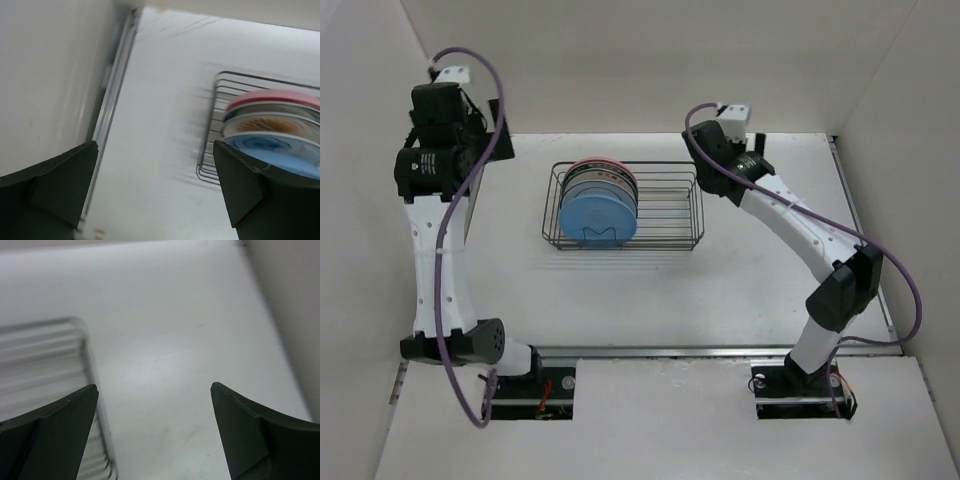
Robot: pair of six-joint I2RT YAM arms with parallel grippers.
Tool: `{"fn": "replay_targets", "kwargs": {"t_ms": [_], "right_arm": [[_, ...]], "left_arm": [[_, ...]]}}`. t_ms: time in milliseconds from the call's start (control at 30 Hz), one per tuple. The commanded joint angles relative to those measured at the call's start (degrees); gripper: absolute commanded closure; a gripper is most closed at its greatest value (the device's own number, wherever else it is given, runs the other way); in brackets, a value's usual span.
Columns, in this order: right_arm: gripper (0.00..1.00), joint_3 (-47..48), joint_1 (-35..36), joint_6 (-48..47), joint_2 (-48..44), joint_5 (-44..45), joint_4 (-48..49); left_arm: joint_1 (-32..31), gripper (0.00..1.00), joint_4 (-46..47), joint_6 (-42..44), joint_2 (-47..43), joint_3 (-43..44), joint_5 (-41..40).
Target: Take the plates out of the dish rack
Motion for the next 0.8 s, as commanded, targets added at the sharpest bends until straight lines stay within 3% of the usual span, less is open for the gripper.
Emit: {"fn": "replay_targets", "kwargs": {"t_ms": [0, 67, 133, 200, 233, 300, 367, 767], "right_arm": [[0.00, -5.21, -0.02, -27.32, -8.91, -43.88, 25.39], [0.03, -5.83, 0.50, -29.06, -10.77, -59.09, 28.29], [0.15, -4.44, 1.98, -29.60, -7.20, -71.49, 28.13], [0.25, -1.28, 2.69, -30.38, -3.23, -74.97, 22.81], [0.37, 2.31, 2.70, -30.91, -1.13, -78.11, 20.76], [0.51, 4.44, 3.40, -33.18, 3.89, -82.08, 18.21], [0.60, 5.85, 5.59, -33.73, 7.40, -82.55, 16.88], [0.59, 3.49, 10.08, -34.44, 14.62, -74.64, 21.10]], "left_arm": [[-6.65, 0.01, -3.64, 19.90, 3.30, 3.27, 7.62], [-8.24, 0.01, -4.26, 20.43, 4.45, 1.44, 2.15], [-8.25, 0.01, -4.96, 19.92, 4.45, -1.02, 4.58], [-8.25, 0.01, -3.66, 17.11, 4.45, -5.24, 8.00], [-8.25, 0.01, -3.04, 15.36, 4.97, -6.47, 8.54], [-8.25, 0.01, -2.33, 13.50, 6.47, -9.29, 9.95], [-8.25, 0.01, 0.29, 11.48, 8.66, -11.65, 9.17], [-7.72, 0.17, 1.46, 6.55, 22.90, -11.75, 7.67]]}}
